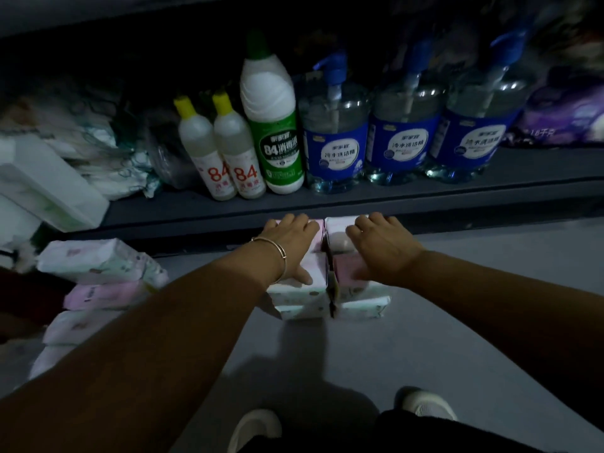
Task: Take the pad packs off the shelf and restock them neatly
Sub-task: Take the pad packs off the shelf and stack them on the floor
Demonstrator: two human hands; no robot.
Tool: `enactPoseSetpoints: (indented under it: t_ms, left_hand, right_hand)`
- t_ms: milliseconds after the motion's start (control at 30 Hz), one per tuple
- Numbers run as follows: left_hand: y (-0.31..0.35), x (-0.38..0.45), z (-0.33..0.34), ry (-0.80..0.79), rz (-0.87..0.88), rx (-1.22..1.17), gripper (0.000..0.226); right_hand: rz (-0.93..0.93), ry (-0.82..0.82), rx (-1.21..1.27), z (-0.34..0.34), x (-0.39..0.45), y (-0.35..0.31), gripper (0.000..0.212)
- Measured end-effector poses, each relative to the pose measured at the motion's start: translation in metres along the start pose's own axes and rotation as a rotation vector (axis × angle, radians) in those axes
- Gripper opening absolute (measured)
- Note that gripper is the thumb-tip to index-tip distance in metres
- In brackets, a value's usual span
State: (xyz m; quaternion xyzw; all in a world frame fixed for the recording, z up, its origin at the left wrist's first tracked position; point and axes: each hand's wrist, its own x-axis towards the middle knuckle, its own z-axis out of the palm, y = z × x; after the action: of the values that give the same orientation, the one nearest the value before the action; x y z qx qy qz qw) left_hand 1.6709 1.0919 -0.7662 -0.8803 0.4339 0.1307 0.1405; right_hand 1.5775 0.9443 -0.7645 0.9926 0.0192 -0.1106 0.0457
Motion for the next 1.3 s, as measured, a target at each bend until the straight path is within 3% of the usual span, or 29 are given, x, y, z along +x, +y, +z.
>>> enactPoseSetpoints:
  t_ms: [200, 433, 600, 967, 1133, 1300]
  left_hand:
    - [-0.034, -0.031, -0.099, 0.036, -0.045, -0.133, 0.063]
    - [-0.108, -0.085, -0.209, 0.311, -0.114, -0.172, 0.037]
    - [-0.176, -0.116, -0.261, 0.480, -0.161, -0.150, 0.031]
    - [-0.282, -0.066, -0.297, 0.601, -0.280, -0.210, 0.042]
    - [-0.330, -0.024, -0.315, 0.640, -0.384, -0.214, 0.041]
    - [-0.384, 0.019, -0.325, 0.621, -0.538, -0.196, 0.043]
  right_hand:
    - [0.012, 0.117, 0.026, -0.108, -0.010, 0.005, 0.045]
    - [-0.005, 0.333, 0.137, -0.262, 0.004, -0.011, 0.043]
    - [0.012, 0.428, 0.153, -0.337, 0.038, -0.045, 0.045]
    - [0.036, 0.464, 0.180, -0.388, 0.155, -0.040, 0.045]
    - [0.078, 0.531, 0.225, -0.408, 0.230, -0.025, 0.031]
    - [0.139, 0.444, 0.275, -0.419, 0.314, -0.012, 0.040]
